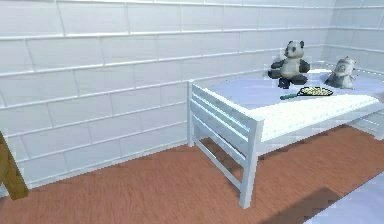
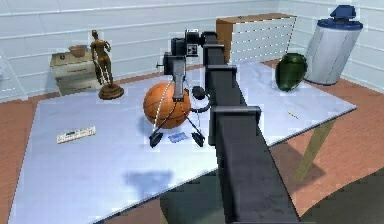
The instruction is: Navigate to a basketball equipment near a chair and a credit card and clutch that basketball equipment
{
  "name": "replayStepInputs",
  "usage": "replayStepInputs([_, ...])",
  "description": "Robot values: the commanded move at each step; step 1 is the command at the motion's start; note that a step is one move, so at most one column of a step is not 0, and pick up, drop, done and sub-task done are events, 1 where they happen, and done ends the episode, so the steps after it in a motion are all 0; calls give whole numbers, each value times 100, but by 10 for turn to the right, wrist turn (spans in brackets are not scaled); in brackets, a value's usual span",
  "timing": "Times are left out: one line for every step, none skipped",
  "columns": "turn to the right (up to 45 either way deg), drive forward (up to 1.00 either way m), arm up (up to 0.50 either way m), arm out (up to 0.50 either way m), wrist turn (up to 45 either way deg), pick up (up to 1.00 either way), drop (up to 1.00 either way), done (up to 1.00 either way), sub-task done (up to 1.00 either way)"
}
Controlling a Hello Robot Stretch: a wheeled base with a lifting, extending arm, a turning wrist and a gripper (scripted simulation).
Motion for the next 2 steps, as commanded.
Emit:
replayStepInputs([0, 0, 0, 0, 450, 0, 0, 0, 0])
replayStepInputs([0, 0, 0, 0, 450, 0, 0, 0, 0])
